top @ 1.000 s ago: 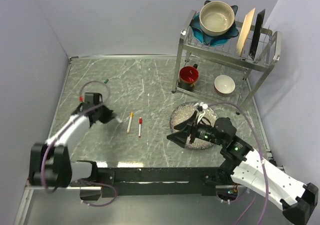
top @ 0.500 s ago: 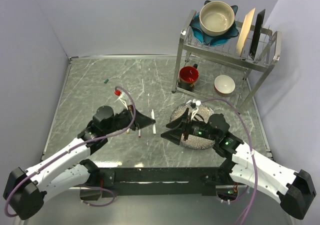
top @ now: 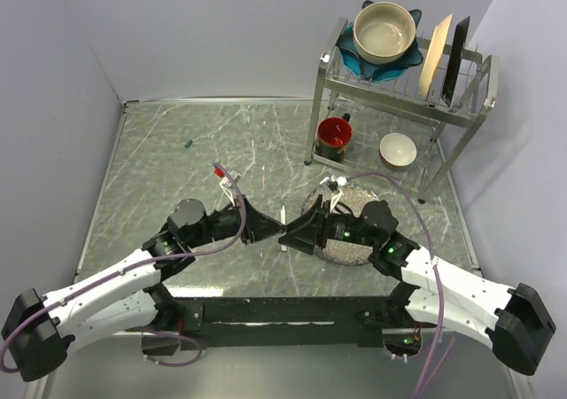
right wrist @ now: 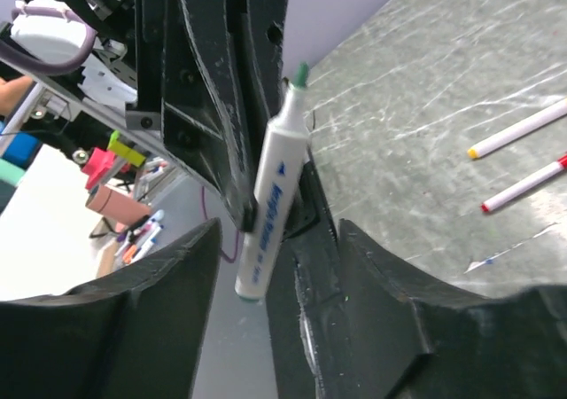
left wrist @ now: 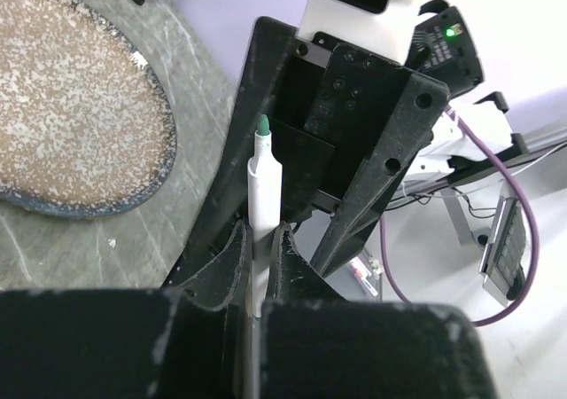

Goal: Insert the pens into the pen caps

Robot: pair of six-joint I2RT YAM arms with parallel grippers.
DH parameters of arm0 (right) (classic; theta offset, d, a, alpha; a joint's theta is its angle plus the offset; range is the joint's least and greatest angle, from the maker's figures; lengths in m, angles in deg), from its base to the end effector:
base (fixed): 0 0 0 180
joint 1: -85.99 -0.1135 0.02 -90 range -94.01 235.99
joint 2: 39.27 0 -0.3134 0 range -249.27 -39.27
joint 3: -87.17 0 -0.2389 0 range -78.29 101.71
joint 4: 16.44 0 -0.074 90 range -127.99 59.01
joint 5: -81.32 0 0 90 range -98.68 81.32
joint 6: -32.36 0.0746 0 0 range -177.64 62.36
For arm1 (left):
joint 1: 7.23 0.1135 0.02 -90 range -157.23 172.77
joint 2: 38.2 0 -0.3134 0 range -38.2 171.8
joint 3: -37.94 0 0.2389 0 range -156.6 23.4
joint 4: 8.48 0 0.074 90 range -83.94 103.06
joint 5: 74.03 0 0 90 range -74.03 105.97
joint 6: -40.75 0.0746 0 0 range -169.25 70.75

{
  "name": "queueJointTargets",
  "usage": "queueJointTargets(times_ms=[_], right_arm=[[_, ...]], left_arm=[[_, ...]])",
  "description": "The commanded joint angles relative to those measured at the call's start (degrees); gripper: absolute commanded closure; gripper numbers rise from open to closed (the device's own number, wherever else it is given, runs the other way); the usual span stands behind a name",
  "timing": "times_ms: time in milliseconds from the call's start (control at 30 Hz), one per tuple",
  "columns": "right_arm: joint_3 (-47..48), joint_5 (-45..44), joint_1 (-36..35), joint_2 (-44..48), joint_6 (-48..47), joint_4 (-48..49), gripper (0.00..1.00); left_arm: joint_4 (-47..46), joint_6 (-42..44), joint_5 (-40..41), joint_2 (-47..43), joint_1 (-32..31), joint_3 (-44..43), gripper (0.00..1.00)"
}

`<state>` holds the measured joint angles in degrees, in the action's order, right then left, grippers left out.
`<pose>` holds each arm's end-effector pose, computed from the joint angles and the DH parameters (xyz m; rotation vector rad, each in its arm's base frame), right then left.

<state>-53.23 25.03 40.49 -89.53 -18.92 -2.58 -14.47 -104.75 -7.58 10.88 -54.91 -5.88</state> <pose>0.1038 0.1647 0.3179 -0.6356 1.6426 1.5664 0.1092 -0.1642 0.3302 0.2575 1.8292 -1.6685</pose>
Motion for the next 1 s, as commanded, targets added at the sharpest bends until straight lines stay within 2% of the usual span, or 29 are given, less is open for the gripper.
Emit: queueJointTargets(times_ms=[0,100,133,200,367,633,667,700,800,900,933,967], right_arm=[[0.6,0.1,-1.3,-0.7,0.9,5.6,0.43],[-0.5,-1.1,-1.8,-0.3,1.7,8.1,0.53],[-0.9,-1.6,-1.9,-0.1,2.1,8.9,0.60],[-1.9,-2.8,-1.9,0.3,3.7,10.6,0.64],[-3.5,-3.0,-2.8,-0.9,6.5,15.3,0.66],[-3.4,-3.0,-4.2,-2.4,8.0,17.5,0.69],[-3.3,-3.1,-4.3,-2.4,7.8,17.2,0.72],[-3.2,-3.1,-4.3,-2.3,7.5,16.4,0.82],[-3.6,-3.6,-4.3,-1.3,7.4,16.4,1.00],[-3.7,-3.5,-4.3,-0.4,7.1,15.9,1.00],[-3.6,-3.5,-4.3,-0.1,6.9,15.7,1.00],[-3.5,-3.3,-4.3,0.0,6.6,15.5,1.00]], left_arm=[[-4.5,0.9,1.4,0.9,-1.2,-1.9,0.99],[-4.8,1.4,2.1,1.2,-1.6,-2.3,0.99],[-5.0,1.3,2.5,1.1,-1.7,-2.1,0.99],[-6.3,1.0,2.9,0.8,-1.9,-1.7,0.99],[-9.7,-0.3,6.1,-1.3,-2.2,0.4,0.99],[-10.1,0.0,7.9,-2.4,-2.5,0.9,0.99],[-9.8,0.0,8.0,-2.2,-2.5,0.7,0.99],[-9.3,0.4,7.9,-2.3,-2.5,0.6,0.99],[-8.6,1.3,7.4,-2.3,-2.5,0.0,0.99],[-5.1,3.3,7.9,-2.5,-2.6,-1.2,0.90],[-3.6,3.9,7.6,-2.5,-2.6,-1.7,0.91],[-3.6,5.0,6.9,-2.5,-2.6,-2.0,0.96]])
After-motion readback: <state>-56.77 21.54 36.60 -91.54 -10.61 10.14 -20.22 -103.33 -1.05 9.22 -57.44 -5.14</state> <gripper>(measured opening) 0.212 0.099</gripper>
